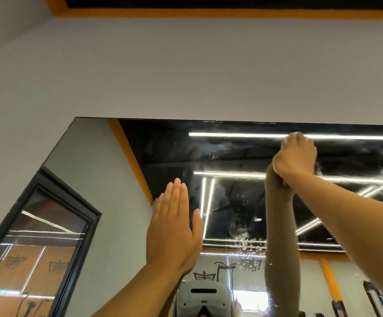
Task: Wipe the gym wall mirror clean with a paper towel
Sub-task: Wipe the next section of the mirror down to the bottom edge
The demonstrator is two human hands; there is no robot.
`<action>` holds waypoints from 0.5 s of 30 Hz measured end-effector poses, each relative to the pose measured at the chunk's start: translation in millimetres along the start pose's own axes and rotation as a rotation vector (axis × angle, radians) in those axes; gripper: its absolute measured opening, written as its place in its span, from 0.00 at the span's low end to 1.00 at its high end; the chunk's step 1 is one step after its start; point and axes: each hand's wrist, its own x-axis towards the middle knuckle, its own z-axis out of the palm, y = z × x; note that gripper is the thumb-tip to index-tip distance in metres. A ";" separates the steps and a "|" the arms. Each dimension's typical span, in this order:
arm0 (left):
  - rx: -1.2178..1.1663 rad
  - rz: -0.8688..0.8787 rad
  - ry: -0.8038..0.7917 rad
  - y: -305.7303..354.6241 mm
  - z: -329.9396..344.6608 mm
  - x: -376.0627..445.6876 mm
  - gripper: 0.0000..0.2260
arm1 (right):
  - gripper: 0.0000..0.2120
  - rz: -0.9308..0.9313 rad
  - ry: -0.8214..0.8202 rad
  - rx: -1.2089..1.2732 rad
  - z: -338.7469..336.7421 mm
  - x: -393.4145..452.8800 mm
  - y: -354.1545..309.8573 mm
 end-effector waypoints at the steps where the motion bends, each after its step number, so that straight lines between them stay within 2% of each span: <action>1: -0.006 -0.001 0.002 -0.2 0.7 0.0 0.33 | 0.18 -0.007 -0.005 0.006 3.4 -0.4 -15.9; 6: -0.047 -0.013 0.044 -3.3 7.5 1.2 0.31 | 0.17 -0.313 -0.147 0.164 19.8 -24.4 -116.1; 8: -0.047 -0.004 0.047 -2.7 8.2 0.8 0.30 | 0.20 -0.448 -0.225 0.243 18.4 -43.9 -142.8; 10: -0.050 -0.001 0.061 -0.3 5.6 1.3 0.31 | 0.24 -0.590 -0.290 0.256 11.1 -59.8 -148.7; 13: -0.070 -0.025 0.032 0.5 1.4 0.4 0.32 | 0.24 -0.772 -0.416 0.260 3.2 -68.0 -129.4; 15: -0.075 -0.026 0.039 1.6 -0.3 0.4 0.31 | 0.24 -0.852 -0.439 0.238 2.7 -68.3 -111.2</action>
